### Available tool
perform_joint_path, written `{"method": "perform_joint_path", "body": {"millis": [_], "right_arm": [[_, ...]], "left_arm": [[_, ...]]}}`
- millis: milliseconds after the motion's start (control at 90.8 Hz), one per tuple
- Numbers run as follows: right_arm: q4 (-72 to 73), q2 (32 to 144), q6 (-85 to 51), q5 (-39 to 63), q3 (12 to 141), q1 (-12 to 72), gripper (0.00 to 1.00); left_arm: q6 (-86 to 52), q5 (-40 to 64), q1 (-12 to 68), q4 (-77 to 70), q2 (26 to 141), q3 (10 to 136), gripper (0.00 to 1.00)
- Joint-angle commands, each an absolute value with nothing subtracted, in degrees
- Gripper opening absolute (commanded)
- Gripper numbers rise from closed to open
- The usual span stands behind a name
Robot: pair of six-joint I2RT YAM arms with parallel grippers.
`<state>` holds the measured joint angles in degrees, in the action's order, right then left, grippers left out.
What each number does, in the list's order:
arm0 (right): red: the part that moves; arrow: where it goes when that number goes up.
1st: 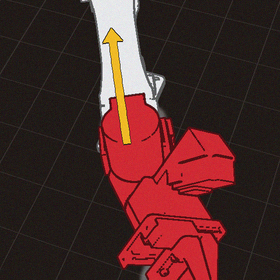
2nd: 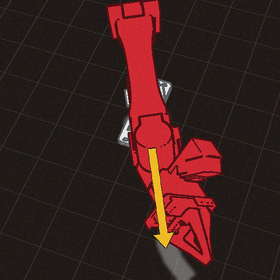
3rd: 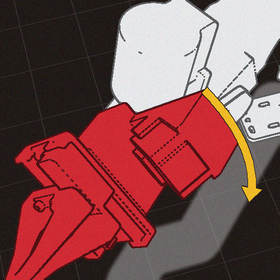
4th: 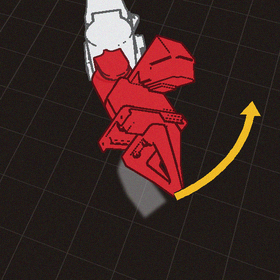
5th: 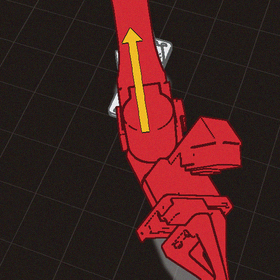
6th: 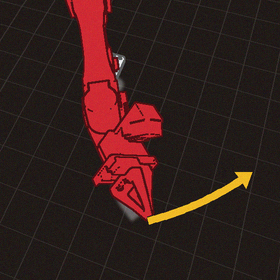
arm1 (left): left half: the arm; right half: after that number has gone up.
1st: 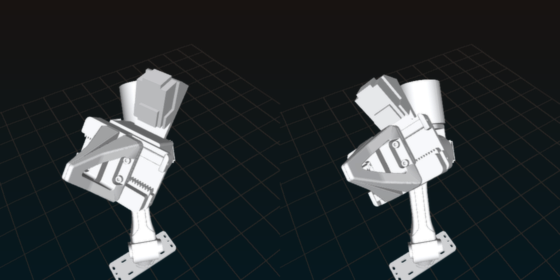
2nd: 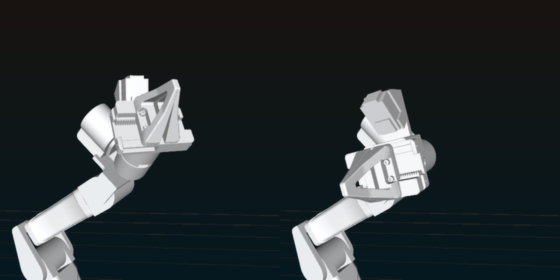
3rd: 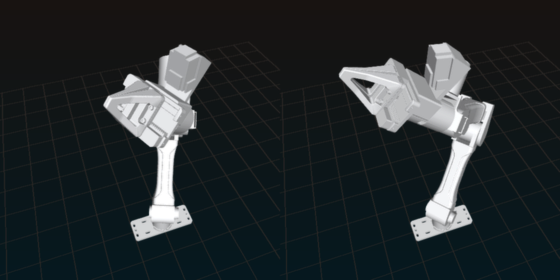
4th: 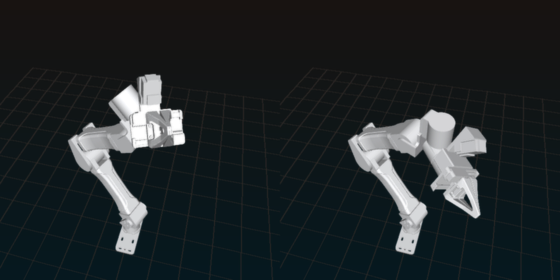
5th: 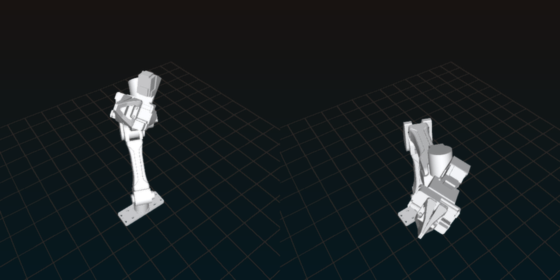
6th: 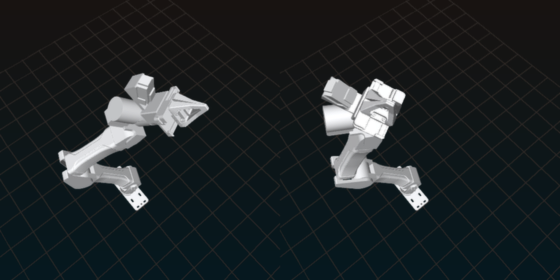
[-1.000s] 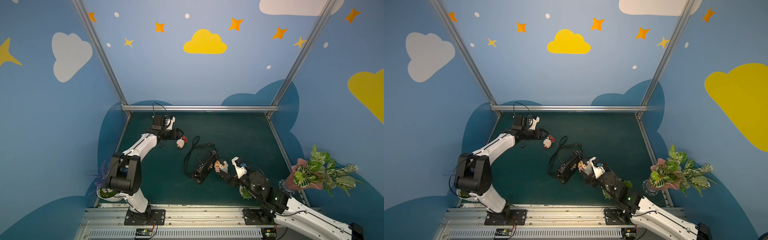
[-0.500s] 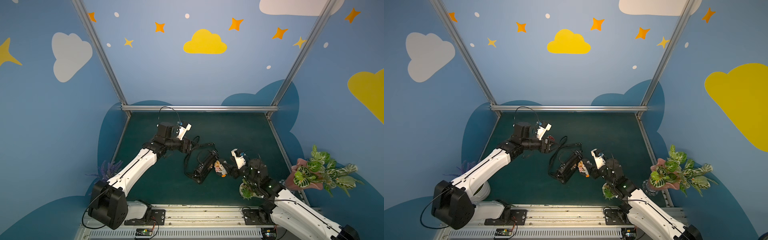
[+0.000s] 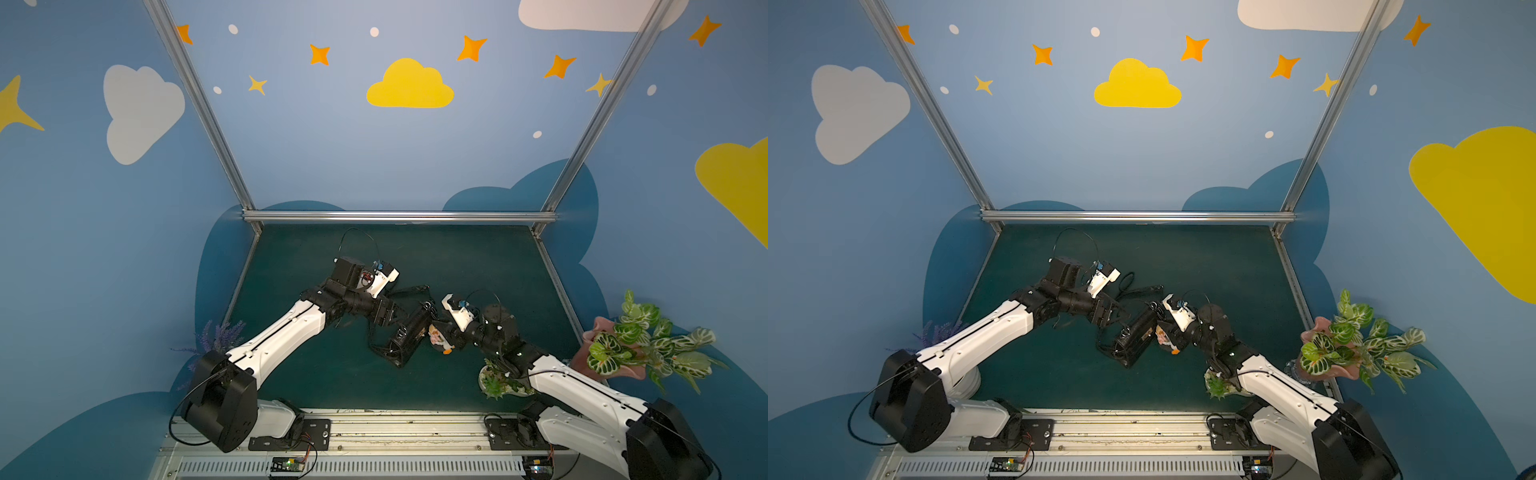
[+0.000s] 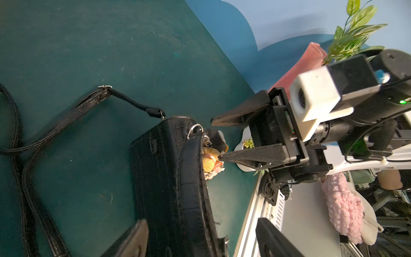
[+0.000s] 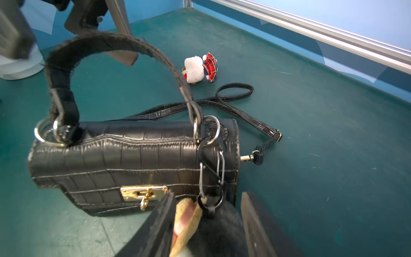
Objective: Remove the decoration from the bag
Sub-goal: Move the bag to the center of the board.
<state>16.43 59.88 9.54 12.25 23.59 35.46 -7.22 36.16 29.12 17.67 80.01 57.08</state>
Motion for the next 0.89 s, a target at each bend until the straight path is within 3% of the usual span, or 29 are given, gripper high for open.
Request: {"method": "perform_joint_path", "body": {"millis": [0,242,694,881], "right_arm": [[20.9,61.2,13.4,15.3,24.8,34.8,0.50],[24.9,65.0,14.9,17.3,24.6,33.4,0.45],[24.3,68.1,14.6,23.1,26.5,31.9,0.35],[23.3,68.3,15.1,22.9,27.3,32.9,0.24]], "left_arm": [[-5.6,35.1,29.8,18.8,81.3,57.7,0.76],[-5.3,35.6,30.1,18.3,83.2,58.4,0.55],[-5.4,36.4,30.1,17.6,81.2,57.8,0.40],[-6.1,35.4,30.2,18.0,78.7,57.9,0.25]]}}
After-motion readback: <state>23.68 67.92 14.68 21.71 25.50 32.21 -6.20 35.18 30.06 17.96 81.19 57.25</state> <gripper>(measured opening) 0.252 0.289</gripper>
